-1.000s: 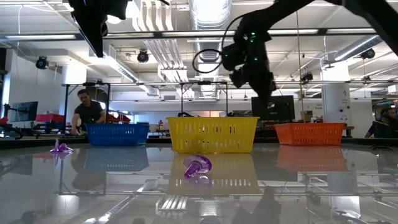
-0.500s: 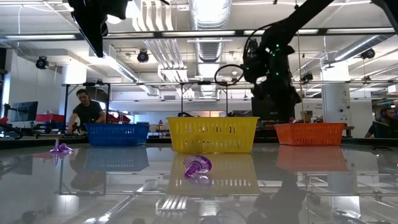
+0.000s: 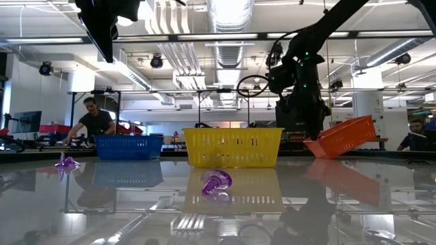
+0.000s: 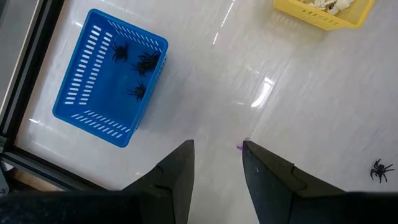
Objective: Sort Halloween decoration
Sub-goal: Put the purple witch hat toy into the orange bin
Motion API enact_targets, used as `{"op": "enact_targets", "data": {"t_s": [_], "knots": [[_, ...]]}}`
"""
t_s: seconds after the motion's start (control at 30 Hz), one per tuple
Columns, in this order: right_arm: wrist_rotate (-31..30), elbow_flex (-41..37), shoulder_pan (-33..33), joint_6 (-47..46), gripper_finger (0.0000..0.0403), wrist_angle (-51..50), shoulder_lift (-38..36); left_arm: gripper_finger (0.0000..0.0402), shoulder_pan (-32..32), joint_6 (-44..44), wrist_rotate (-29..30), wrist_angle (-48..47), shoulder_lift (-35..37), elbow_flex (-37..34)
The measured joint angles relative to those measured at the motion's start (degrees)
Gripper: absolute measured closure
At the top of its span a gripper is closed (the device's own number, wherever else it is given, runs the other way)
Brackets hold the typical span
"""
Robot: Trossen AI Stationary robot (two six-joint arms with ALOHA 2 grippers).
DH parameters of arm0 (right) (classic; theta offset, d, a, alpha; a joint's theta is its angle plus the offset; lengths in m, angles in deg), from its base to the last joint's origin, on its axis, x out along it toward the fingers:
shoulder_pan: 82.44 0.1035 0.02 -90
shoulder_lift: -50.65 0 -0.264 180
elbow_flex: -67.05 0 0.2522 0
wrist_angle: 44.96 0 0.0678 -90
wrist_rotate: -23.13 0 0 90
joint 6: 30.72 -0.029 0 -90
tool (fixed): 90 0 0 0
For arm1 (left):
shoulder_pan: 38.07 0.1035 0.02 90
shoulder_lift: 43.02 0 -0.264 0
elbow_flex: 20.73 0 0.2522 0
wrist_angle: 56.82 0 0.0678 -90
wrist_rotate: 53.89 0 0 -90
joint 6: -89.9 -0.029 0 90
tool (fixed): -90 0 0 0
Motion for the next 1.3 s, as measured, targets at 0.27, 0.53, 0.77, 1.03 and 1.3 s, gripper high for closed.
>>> {"op": "enact_targets", "data": {"t_s": [0.27,0.53,0.77,1.03,1.3], "knots": [[-0.03,-0.02,0.00,0.02,0.0394,-0.42,-0.97,0.0283,-0.04,0.01,0.00,0.00,0.00,0.00],[-0.13,-0.02,-0.35,0.04,0.0394,-0.60,-4.88,0.0283,-0.04,-0.21,0.00,0.00,0.00,0.00],[-1.89,-0.03,-2.40,-0.13,0.0394,-1.21,-5.11,0.0283,-0.04,-0.21,0.00,0.02,0.00,0.00],[-6.42,-0.04,-2.51,-0.66,0.0365,-1.32,-5.11,0.0283,0.02,-0.08,0.00,0.01,0.00,0.00],[-6.44,0.00,-2.50,-2.12,0.0302,-3.49,-5.50,0.0283,0.00,-3.14,0.02,0.54,-0.34,0.00]]}}
